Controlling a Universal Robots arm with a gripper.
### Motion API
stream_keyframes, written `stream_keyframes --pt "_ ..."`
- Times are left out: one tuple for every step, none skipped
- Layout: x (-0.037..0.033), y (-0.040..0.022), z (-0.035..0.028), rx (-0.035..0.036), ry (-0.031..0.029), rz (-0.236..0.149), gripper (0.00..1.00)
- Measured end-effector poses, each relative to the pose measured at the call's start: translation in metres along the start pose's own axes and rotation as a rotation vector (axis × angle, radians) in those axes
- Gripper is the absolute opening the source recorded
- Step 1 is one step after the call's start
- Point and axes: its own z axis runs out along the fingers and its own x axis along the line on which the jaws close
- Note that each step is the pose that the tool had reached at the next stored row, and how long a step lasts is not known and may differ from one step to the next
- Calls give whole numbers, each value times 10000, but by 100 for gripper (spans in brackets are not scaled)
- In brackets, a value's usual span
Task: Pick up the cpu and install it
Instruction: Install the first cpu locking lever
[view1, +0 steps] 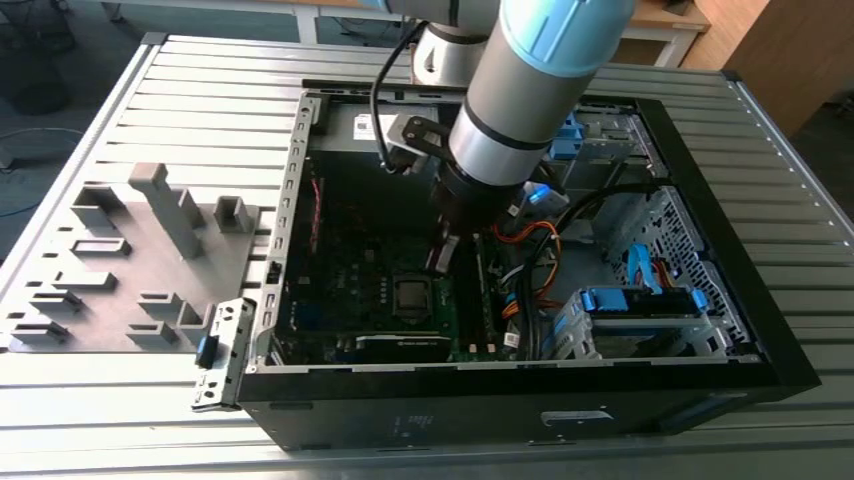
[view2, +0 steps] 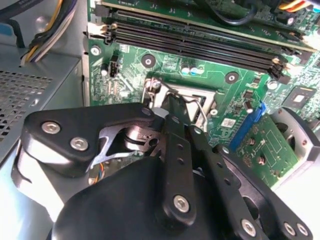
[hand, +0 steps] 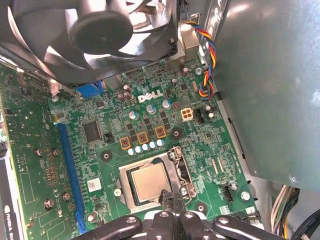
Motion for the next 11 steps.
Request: stream_keyframes --pt "2 -3 13 -1 2 0 11" --pt "5 -6 25 -3 3 0 11" --pt "7 -10 38 -5 5 0 11" --pt "9 -13 52 -7 5 0 11" --pt "11 -17 66 -10 6 0 11" --pt "12 -19 79 -12 9 1 11" --pt "14 -23 92 -14 11 1 11" --pt "16 -26 104 -14 17 2 11" --pt "19 -29 115 -15 22 3 11" --pt "23 -32 125 -17 25 3 11" --pt "30 -37 135 -18 25 2 11"
